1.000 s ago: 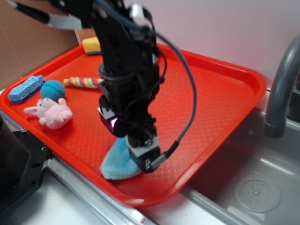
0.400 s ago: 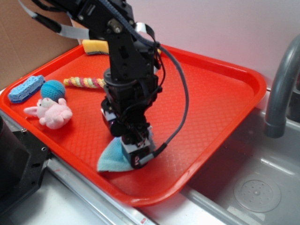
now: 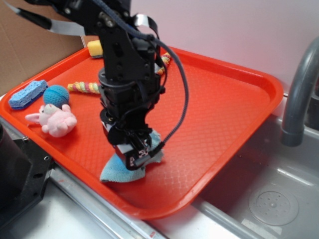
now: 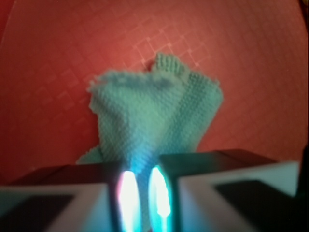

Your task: Grab the blue cloth.

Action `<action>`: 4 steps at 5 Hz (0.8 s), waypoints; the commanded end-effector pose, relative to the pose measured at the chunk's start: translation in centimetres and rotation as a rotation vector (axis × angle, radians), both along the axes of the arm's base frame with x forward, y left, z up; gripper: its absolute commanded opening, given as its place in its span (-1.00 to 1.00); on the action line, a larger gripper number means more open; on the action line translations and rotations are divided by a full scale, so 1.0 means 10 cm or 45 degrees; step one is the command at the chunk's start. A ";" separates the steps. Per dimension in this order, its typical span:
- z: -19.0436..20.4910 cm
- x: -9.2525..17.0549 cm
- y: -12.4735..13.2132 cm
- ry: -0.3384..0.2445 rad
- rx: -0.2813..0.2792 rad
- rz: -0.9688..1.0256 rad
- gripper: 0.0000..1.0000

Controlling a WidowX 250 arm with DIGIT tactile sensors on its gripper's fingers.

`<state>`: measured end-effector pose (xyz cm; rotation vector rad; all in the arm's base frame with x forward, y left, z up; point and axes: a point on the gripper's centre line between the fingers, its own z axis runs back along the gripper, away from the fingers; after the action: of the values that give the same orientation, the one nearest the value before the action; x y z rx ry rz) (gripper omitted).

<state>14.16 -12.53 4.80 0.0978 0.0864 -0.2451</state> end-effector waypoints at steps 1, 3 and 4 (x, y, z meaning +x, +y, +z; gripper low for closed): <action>0.29 0.03 -0.10 -0.091 -0.047 0.008 1.00; 0.29 0.03 -0.10 -0.091 -0.047 0.008 1.00; -0.01 0.05 -0.08 -0.160 -0.045 0.165 1.00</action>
<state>14.78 -12.86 3.99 0.0881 -0.0065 -0.1092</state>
